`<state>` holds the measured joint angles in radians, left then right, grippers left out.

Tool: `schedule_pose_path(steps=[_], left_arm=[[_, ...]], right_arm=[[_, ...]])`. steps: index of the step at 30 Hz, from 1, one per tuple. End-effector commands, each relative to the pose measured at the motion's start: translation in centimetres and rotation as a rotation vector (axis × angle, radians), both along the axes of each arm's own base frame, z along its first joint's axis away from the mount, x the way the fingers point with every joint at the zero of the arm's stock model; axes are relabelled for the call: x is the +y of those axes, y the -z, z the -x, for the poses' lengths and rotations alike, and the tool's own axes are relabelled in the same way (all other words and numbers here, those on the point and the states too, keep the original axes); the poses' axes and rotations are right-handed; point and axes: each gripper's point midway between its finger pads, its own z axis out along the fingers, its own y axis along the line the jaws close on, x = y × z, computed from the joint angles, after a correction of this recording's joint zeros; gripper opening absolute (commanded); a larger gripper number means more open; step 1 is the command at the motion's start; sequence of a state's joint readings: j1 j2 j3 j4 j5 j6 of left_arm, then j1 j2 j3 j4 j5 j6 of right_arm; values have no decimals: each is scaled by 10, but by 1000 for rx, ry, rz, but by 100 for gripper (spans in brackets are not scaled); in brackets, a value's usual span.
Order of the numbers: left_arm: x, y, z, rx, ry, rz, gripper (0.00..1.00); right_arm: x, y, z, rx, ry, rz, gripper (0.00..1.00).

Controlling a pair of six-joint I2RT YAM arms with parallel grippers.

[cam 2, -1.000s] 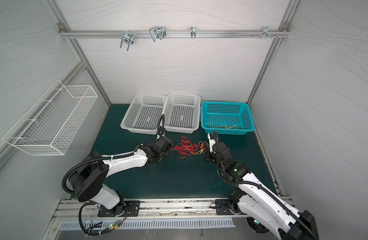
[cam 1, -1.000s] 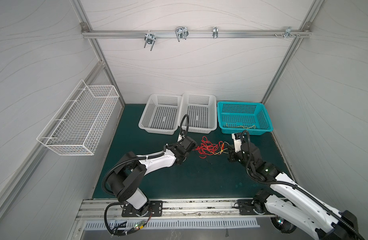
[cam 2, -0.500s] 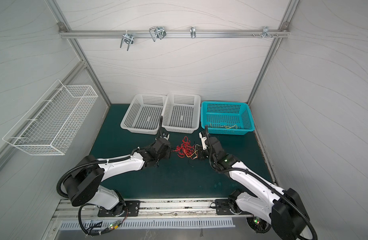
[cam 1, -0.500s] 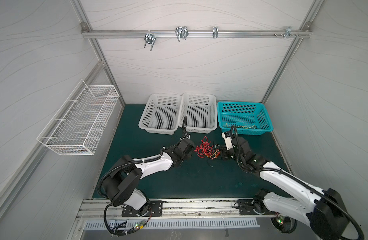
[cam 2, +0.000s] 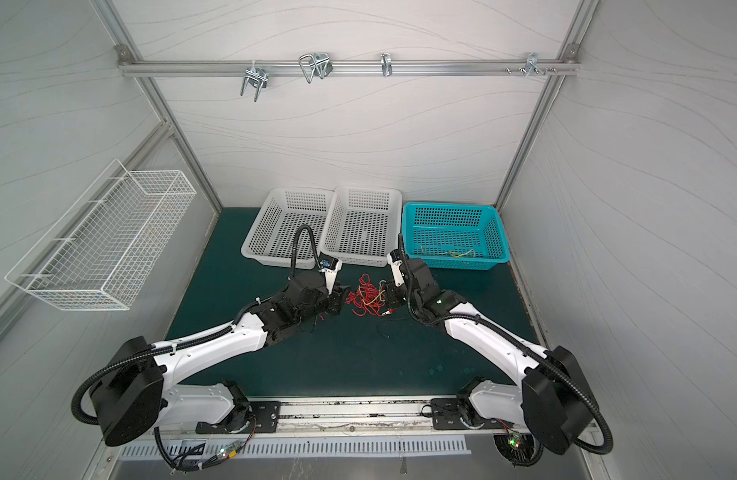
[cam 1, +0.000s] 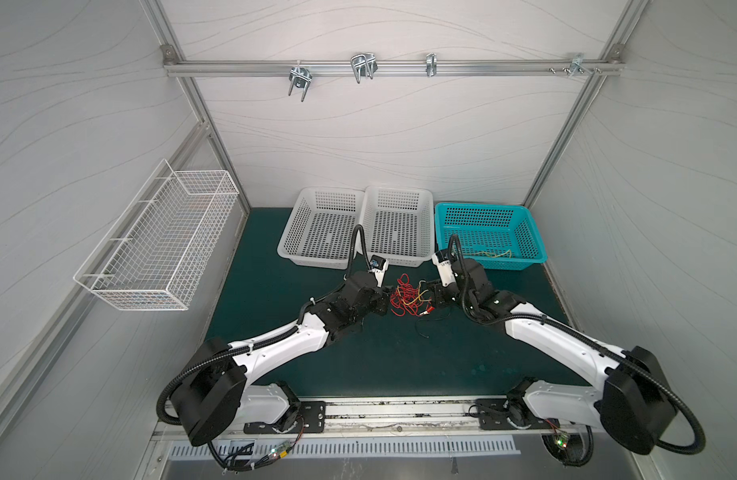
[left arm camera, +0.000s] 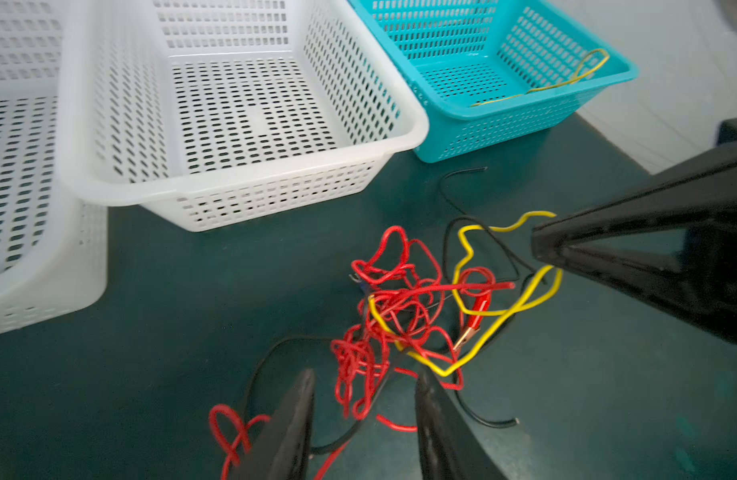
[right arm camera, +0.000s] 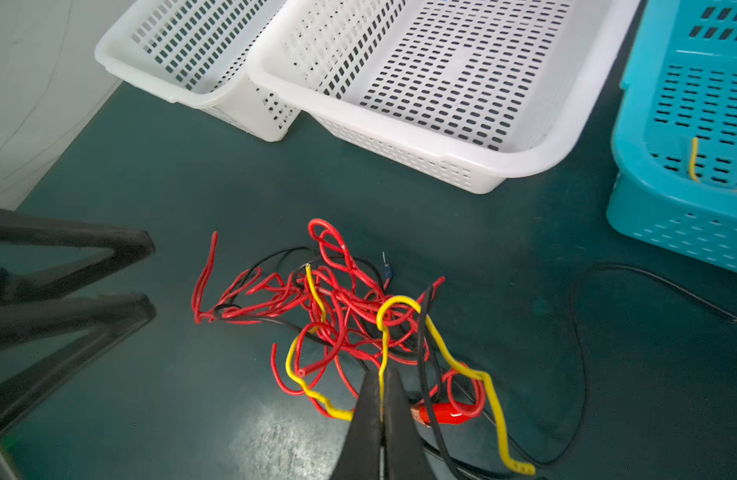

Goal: Untangle the cables

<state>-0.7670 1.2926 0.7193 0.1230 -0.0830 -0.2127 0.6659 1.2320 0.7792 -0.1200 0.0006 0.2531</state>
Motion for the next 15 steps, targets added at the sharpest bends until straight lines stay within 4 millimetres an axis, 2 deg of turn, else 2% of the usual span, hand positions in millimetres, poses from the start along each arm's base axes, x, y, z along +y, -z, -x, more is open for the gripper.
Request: schedule_pose_path(steps=[1, 8, 15], left_arm=[[-28, -15, 4, -6, 112, 85, 41], [-62, -11, 11, 29, 210, 108, 40], [-78, -9, 8, 38, 237, 120, 34]], right_arm=[[16, -16, -1, -12, -63, -49, 0], [24, -22, -4, -9, -77, -81, 0], [32, -23, -1, 16, -117, -101, 0]])
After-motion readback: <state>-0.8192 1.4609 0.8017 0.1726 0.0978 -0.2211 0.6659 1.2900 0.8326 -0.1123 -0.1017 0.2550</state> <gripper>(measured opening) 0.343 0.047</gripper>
